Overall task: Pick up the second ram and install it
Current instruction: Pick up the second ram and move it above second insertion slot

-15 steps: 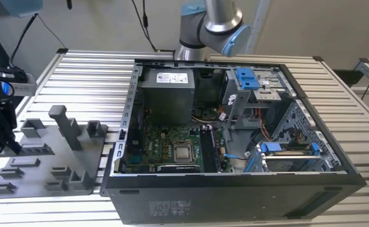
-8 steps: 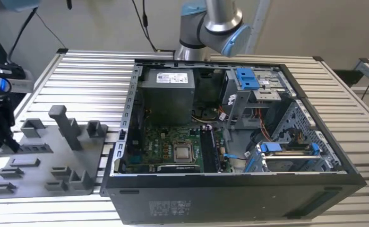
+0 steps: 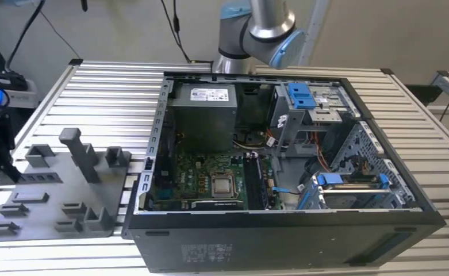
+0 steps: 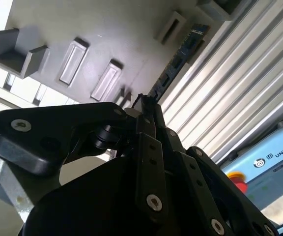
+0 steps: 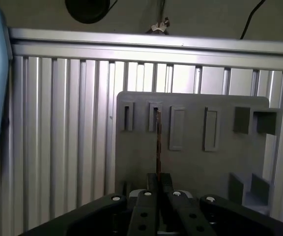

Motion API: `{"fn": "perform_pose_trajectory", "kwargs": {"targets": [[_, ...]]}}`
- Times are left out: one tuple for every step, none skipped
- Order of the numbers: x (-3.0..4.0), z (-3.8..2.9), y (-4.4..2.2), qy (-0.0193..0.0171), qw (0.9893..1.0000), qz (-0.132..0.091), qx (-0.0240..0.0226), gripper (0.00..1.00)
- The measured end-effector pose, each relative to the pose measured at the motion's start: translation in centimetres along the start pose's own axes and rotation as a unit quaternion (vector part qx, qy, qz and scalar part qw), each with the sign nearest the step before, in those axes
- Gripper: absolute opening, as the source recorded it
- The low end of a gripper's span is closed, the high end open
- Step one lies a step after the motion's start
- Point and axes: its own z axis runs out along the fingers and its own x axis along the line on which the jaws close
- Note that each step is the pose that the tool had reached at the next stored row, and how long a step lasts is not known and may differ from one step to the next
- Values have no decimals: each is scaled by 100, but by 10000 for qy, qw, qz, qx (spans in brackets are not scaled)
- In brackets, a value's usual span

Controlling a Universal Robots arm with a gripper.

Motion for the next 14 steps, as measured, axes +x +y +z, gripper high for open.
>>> {"fn": "perform_pose_trajectory", "kwargs": {"targets": [[0, -13, 0, 0, 10000, 0, 0, 14], [0, -25, 0, 0, 10000, 0, 0, 14], [0, -36, 0, 0, 10000, 0, 0, 14], [0, -48, 0, 0, 10000, 0, 0, 14], [0, -60, 0, 0, 10000, 0, 0, 14], [0, -72, -1, 0, 10000, 0, 0, 14], [0, -85, -1, 0, 10000, 0, 0, 14], [0, -99, -1, 0, 10000, 0, 0, 14], [1, -111, -1, 0, 10000, 0, 0, 14], [1, -125, -1, 0, 10000, 0, 0, 14], [1, -139, -1, 0, 10000, 0, 0, 14], [1, -153, -1, 0, 10000, 0, -1, 14], [1, -166, -2, 0, 10000, 0, 0, 14], [1, -179, -2, 0, 10000, 0, 0, 14]]}}
